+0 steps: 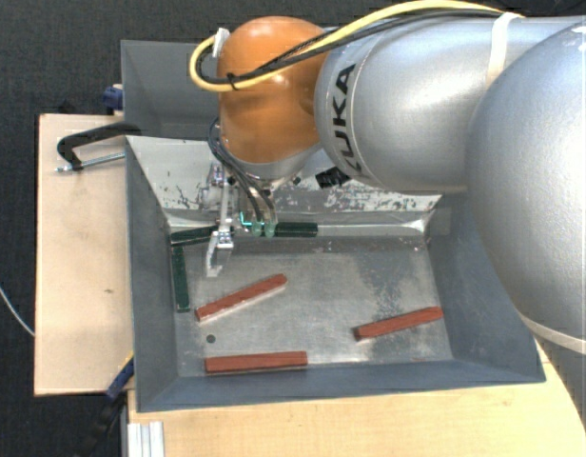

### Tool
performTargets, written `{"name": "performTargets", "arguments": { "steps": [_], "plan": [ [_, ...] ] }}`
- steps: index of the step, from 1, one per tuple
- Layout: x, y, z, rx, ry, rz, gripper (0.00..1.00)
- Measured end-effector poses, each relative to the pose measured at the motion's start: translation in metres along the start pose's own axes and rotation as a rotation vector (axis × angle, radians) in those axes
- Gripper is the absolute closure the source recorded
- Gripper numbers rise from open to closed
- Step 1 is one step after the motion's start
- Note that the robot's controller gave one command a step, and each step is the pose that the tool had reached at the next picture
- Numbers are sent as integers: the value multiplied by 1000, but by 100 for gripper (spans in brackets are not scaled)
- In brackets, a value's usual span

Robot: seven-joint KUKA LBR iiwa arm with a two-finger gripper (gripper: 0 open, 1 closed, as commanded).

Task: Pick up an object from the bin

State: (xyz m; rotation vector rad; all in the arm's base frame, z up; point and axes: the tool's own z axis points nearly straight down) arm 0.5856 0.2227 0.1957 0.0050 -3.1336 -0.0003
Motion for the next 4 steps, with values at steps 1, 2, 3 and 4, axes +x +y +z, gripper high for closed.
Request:
{"name": "performTargets", "arguments": {
  "steps": [1, 2, 3, 4],
  "plan": [
    [-2, -1, -5, -2, -8, 2, 0],
    [33, -22, 57, -2, -12, -59, 0],
    [27, -74, 100, -1, -6, -78, 0],
    [44, -62, 119, 5, -12, -199, 100]
  ]
}}
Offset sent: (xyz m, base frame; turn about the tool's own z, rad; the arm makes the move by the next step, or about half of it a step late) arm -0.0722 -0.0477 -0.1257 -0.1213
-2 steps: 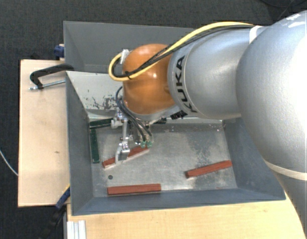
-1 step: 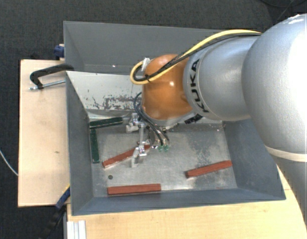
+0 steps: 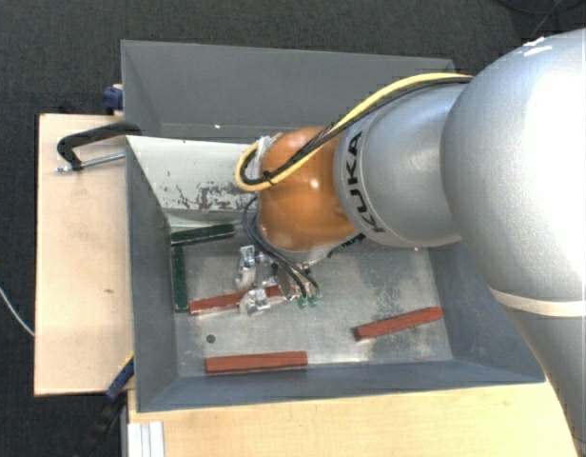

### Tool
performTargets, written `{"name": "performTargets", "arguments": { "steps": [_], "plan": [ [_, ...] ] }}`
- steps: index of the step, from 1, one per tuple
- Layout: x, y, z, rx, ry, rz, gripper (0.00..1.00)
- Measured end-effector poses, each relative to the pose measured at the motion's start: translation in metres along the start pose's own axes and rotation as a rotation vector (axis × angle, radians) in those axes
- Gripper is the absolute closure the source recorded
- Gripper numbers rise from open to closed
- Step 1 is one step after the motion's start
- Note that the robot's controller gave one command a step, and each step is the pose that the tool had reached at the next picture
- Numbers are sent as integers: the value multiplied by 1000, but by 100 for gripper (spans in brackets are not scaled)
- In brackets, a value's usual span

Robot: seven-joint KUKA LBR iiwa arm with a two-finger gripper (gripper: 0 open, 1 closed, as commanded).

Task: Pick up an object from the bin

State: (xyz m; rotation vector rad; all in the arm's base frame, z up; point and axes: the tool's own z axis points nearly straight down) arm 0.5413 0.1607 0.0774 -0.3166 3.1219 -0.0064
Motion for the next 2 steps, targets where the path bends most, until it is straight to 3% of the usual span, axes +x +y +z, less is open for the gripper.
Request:
{"name": "performTargets", "arguments": {
  "steps": [1, 2],
  "plan": [
    [0, 0, 0, -1, 0, 0, 100],
    [-4, 10, -149, -6, -5, 9, 100]
  ]
}}
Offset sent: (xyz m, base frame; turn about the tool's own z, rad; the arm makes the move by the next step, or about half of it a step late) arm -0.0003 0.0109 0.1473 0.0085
